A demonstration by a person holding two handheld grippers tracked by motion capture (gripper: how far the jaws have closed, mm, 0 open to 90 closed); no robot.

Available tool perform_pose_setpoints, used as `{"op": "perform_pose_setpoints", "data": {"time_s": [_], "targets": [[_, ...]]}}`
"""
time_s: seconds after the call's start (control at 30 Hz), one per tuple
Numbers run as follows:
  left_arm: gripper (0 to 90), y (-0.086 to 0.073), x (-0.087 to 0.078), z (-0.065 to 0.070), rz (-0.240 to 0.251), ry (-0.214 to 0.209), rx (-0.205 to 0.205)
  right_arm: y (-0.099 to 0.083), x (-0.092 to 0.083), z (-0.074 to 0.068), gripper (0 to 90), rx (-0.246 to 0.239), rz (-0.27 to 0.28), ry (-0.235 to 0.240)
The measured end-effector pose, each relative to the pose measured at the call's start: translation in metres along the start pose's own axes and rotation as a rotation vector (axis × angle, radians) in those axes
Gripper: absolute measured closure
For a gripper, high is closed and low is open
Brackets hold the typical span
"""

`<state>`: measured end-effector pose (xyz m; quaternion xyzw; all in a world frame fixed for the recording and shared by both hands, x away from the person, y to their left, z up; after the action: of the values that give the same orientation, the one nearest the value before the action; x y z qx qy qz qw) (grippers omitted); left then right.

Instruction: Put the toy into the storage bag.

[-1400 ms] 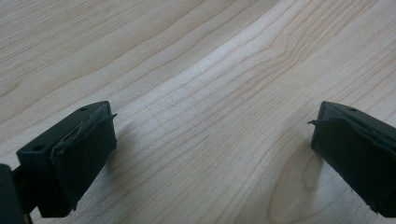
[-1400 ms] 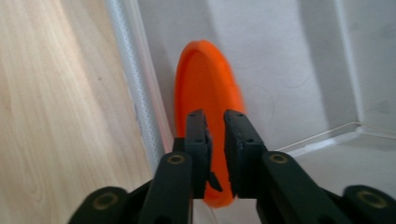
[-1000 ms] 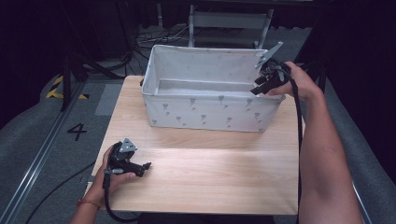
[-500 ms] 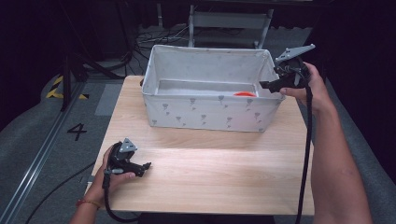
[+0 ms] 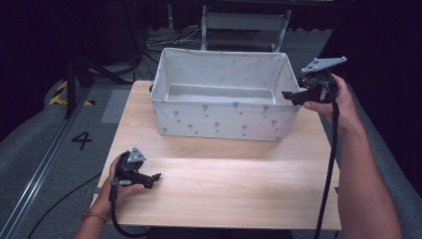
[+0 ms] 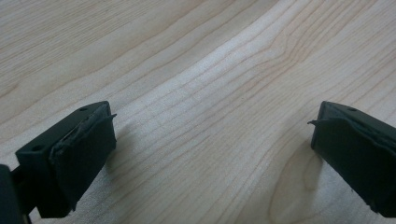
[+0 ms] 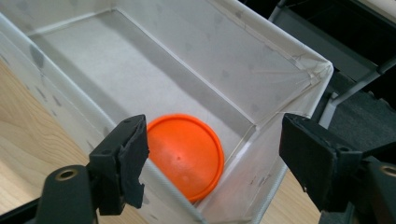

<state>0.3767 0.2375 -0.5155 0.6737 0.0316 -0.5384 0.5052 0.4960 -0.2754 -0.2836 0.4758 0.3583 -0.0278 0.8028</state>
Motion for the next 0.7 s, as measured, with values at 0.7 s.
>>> {"op": "perform_pose_setpoints", "data": {"time_s": [0.7], "targets": [[0.2,0.000,0.000,0.000,-0.001,-0.006,0.003,-0.040,-0.039,-0.026,24.4,-0.028,0.018,-0.015]]}}
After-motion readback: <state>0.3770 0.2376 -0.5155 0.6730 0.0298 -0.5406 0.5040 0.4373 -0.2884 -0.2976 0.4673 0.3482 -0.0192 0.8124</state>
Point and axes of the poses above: each handheld gripper's, and its own axes: x roughly forward along the jaws, y roughly out of its top, z roughly to its right, the point moved 2 cm from there along x, roughly forward along the jaws, and after that the axes turned 5 degrees about -y, right-handed, at the moved point
